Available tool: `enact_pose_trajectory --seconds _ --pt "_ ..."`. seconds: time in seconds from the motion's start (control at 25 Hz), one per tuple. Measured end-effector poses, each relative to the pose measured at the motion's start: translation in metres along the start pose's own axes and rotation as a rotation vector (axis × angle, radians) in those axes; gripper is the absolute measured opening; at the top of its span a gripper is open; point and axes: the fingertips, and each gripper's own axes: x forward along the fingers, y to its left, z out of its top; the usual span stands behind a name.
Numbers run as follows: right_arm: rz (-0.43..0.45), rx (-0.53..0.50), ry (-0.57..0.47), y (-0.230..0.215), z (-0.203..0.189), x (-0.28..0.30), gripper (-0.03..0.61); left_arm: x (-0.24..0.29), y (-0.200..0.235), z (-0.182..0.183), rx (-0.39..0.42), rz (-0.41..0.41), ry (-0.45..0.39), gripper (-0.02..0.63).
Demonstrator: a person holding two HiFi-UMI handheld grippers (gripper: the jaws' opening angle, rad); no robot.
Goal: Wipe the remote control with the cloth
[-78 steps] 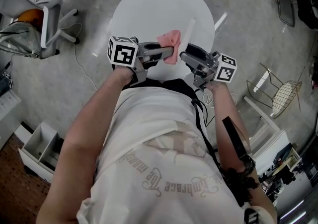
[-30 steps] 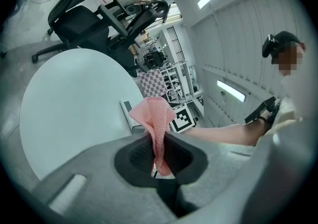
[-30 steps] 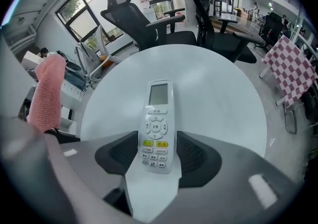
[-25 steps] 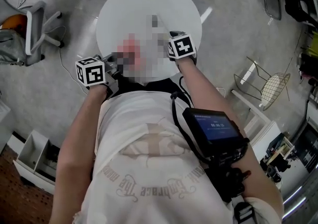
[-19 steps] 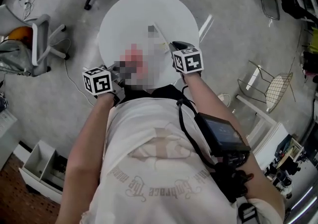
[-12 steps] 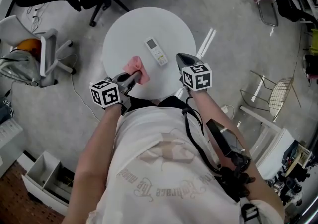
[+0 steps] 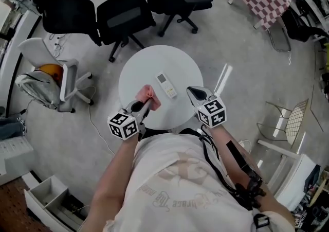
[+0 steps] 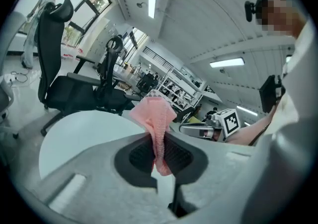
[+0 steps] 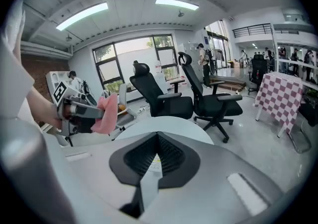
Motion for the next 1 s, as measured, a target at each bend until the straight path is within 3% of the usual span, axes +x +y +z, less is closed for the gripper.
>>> enact_pose_trajectory --seconds 0.24,1.0 --pt "0.056 -0.041 -0.074 0.008 0.009 -0.023 0.006 -0.004 -0.019 0.008 0.093 0.066 -0.031 0.020" --pt "0.120 -0.016 -0.155 0.013 0.013 -0.048 0.006 0.006 -0.046 0.001 0.124 0.063 0.007 0.020"
